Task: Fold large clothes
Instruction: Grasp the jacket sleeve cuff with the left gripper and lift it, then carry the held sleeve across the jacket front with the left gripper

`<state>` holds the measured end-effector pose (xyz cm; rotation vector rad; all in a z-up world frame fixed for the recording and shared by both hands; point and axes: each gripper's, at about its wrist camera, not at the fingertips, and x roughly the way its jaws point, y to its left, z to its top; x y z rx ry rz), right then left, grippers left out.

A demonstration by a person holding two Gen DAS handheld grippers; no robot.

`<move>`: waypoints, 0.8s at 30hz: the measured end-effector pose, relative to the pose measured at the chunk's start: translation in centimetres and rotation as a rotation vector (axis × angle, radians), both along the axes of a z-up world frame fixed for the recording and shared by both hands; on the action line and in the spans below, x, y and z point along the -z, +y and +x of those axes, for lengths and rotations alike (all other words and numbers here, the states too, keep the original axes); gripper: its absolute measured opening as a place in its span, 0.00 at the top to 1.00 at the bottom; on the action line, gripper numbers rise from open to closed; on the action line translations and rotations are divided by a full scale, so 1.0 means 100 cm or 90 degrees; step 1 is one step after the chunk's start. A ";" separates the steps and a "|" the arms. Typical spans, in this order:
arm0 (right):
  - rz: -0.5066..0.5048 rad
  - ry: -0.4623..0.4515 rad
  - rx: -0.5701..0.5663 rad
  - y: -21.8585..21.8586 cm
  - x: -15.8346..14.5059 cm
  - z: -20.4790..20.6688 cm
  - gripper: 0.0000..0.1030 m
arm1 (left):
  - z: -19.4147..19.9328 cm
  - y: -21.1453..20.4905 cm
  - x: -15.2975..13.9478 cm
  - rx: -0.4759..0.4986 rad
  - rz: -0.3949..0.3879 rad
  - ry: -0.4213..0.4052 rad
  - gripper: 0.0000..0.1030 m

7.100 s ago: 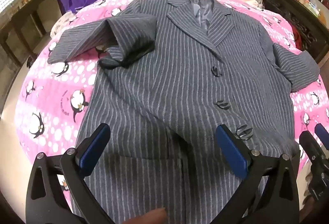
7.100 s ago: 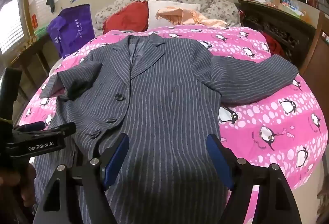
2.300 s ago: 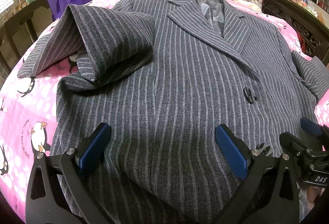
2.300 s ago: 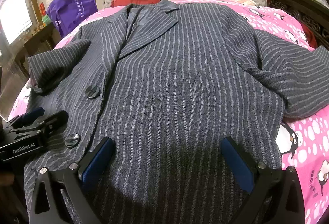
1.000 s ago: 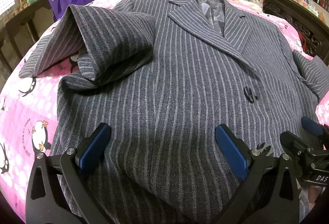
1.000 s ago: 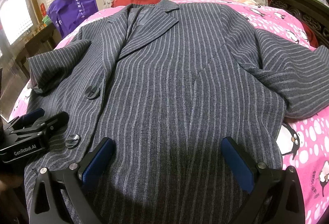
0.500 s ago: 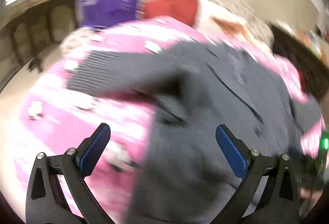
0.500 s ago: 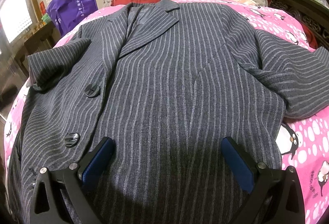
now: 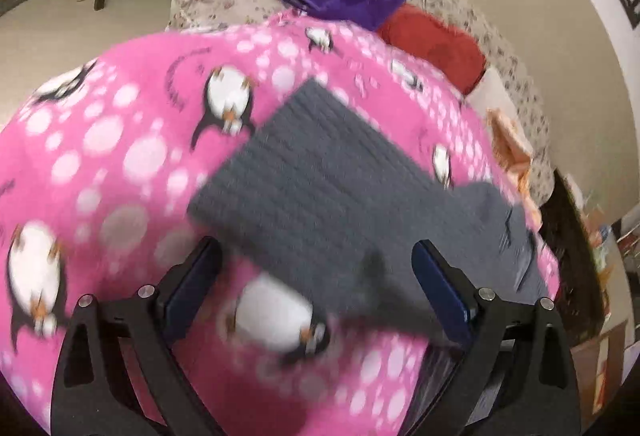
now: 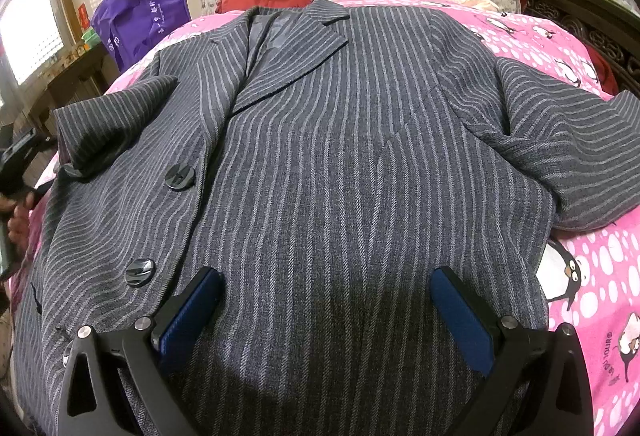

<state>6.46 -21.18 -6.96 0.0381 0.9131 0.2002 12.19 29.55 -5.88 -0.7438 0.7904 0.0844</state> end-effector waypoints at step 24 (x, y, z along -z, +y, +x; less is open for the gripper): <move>0.002 -0.001 0.000 0.000 0.000 0.000 0.00 | -0.035 0.099 -0.129 -0.239 0.322 -0.070 0.94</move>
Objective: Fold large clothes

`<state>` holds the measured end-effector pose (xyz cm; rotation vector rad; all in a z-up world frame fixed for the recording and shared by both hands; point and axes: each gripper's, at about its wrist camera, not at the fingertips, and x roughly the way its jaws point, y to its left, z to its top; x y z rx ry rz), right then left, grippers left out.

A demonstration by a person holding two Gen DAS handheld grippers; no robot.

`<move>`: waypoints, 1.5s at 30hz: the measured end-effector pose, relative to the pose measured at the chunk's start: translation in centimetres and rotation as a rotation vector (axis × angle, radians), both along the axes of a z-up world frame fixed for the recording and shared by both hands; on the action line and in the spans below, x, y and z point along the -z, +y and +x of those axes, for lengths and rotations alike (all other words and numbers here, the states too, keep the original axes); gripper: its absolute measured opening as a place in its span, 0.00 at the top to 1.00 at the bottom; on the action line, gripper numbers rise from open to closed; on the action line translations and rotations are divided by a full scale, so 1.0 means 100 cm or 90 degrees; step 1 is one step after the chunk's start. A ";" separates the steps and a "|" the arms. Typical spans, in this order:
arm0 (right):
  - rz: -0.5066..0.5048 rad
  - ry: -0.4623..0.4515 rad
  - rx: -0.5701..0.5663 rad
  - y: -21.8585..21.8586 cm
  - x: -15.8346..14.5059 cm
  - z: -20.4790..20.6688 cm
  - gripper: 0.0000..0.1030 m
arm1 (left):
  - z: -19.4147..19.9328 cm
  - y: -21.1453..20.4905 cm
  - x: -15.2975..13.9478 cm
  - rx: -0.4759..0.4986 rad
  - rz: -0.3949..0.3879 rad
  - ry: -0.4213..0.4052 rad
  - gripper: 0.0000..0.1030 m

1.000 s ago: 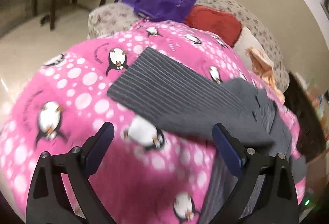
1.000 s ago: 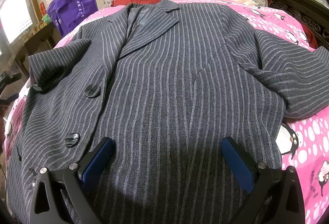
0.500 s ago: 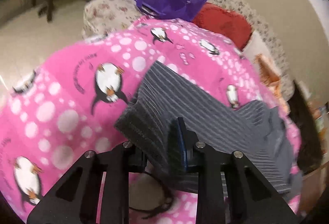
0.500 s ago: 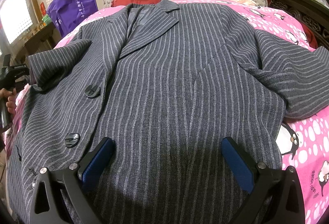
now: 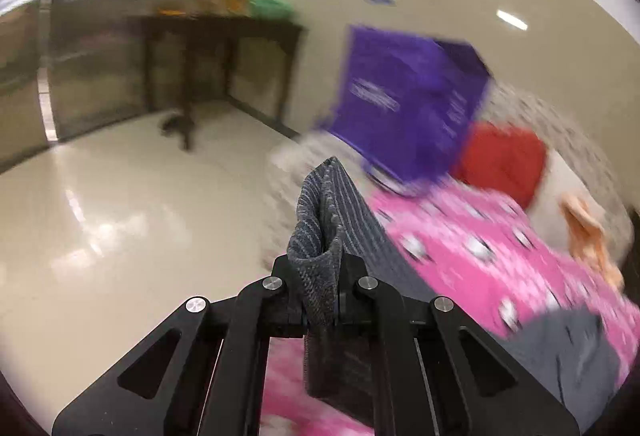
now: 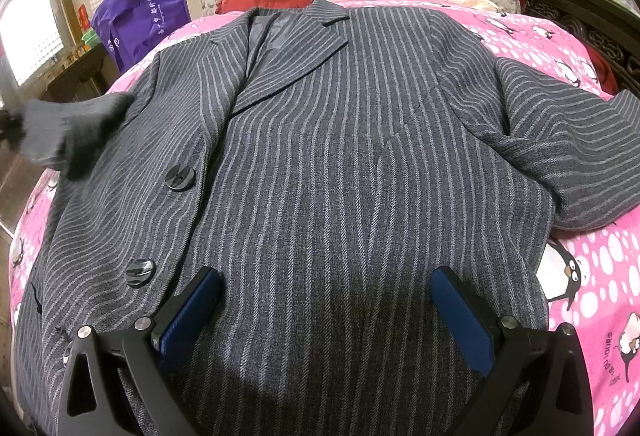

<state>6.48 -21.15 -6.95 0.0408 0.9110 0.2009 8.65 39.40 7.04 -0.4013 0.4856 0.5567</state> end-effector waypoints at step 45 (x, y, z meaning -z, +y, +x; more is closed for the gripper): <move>0.037 -0.052 0.009 -0.006 -0.078 0.001 0.13 | -0.028 -0.278 0.127 0.329 0.017 0.179 0.58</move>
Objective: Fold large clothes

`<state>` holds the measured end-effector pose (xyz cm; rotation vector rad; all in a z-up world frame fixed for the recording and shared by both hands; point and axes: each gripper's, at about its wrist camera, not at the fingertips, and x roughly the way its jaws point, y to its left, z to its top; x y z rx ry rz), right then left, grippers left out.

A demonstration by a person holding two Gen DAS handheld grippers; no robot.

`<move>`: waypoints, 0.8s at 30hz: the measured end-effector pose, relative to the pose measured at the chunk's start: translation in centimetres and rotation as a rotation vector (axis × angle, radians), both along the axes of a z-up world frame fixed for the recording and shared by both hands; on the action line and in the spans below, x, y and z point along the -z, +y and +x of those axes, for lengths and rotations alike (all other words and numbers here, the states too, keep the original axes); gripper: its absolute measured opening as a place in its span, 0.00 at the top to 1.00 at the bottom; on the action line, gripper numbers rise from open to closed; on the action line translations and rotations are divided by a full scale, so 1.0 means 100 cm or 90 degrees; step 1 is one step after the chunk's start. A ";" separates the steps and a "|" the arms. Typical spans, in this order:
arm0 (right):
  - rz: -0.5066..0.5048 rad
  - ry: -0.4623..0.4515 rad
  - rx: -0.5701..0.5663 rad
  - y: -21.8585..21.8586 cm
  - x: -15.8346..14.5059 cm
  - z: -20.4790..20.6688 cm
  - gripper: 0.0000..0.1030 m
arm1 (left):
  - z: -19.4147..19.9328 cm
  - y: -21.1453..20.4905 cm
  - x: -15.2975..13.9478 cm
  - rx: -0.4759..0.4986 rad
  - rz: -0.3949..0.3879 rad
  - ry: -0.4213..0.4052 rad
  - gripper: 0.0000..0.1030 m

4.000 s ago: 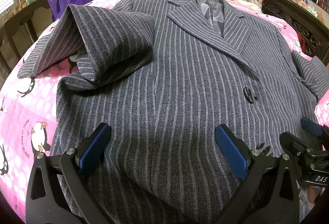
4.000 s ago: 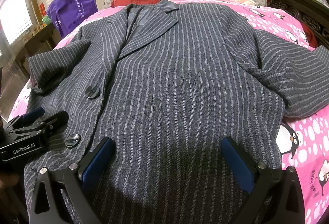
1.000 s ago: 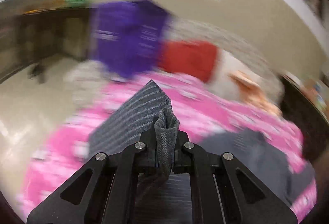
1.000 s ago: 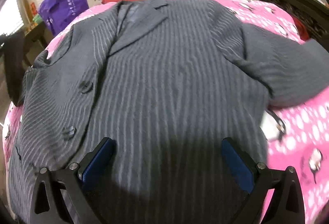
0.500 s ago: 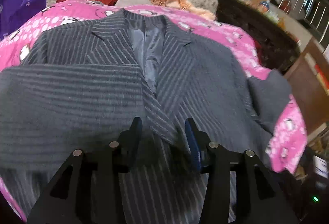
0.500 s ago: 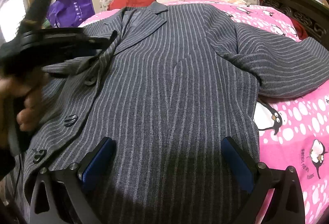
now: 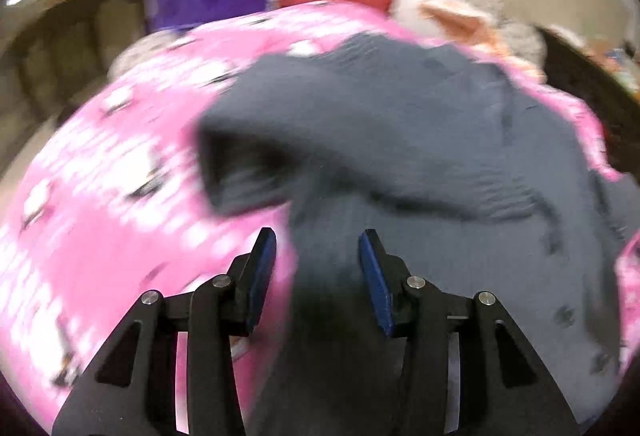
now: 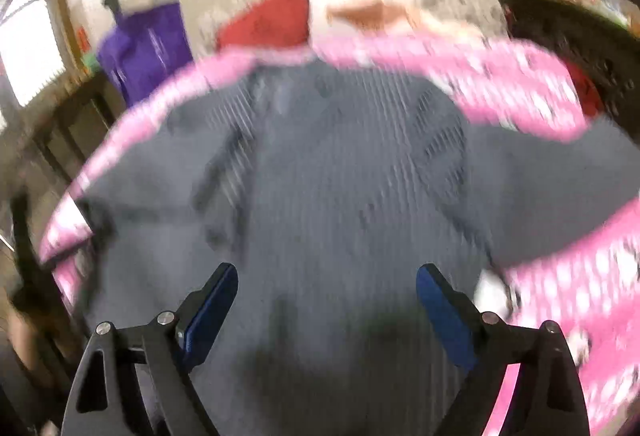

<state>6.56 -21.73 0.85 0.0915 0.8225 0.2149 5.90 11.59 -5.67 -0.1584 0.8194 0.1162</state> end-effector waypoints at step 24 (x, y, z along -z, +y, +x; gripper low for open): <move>0.246 0.055 -0.188 0.080 0.025 0.131 0.95 | -0.041 0.044 0.020 -0.189 0.084 -0.005 0.40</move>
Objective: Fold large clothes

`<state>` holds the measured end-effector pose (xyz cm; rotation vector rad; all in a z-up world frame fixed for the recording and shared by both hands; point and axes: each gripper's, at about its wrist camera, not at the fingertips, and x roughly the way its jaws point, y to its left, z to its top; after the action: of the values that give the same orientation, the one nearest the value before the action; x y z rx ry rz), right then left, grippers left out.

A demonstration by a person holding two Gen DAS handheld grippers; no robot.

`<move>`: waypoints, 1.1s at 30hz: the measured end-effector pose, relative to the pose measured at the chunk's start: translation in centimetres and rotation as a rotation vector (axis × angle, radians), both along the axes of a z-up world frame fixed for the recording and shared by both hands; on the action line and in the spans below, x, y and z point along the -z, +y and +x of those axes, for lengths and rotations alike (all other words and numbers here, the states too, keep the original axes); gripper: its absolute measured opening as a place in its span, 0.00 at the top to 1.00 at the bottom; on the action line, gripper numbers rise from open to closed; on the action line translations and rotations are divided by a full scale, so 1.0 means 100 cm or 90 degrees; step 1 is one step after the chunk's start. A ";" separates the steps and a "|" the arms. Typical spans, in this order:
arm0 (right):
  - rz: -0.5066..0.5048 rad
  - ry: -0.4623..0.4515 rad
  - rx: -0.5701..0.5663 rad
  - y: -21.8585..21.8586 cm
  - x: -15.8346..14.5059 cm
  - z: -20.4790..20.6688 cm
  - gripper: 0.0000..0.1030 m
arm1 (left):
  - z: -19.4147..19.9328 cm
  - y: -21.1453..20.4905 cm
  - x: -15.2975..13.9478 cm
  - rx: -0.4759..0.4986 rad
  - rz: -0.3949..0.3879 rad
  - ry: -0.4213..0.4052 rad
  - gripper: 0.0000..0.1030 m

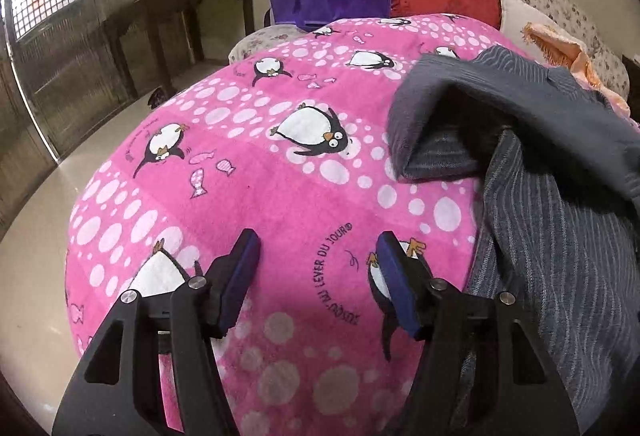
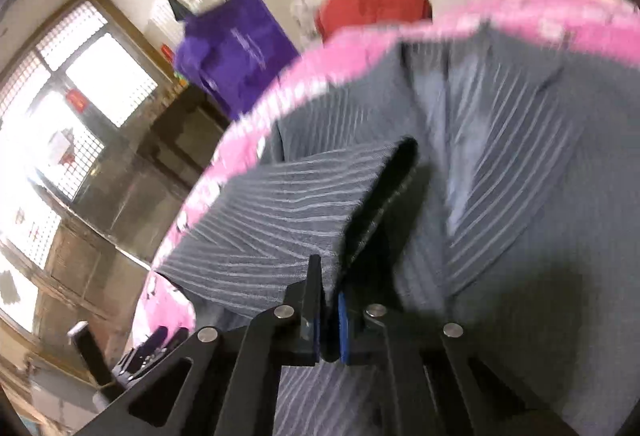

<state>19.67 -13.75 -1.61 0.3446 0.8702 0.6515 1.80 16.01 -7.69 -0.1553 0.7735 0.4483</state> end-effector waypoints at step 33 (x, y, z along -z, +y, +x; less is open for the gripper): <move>-0.250 -0.104 0.199 -0.123 -0.020 0.002 0.77 | 0.173 -0.077 -0.050 0.182 -0.032 -0.015 0.54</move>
<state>19.90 -26.05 0.39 0.0669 0.7481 0.2067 19.06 8.36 -2.68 -0.0937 0.7709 0.1559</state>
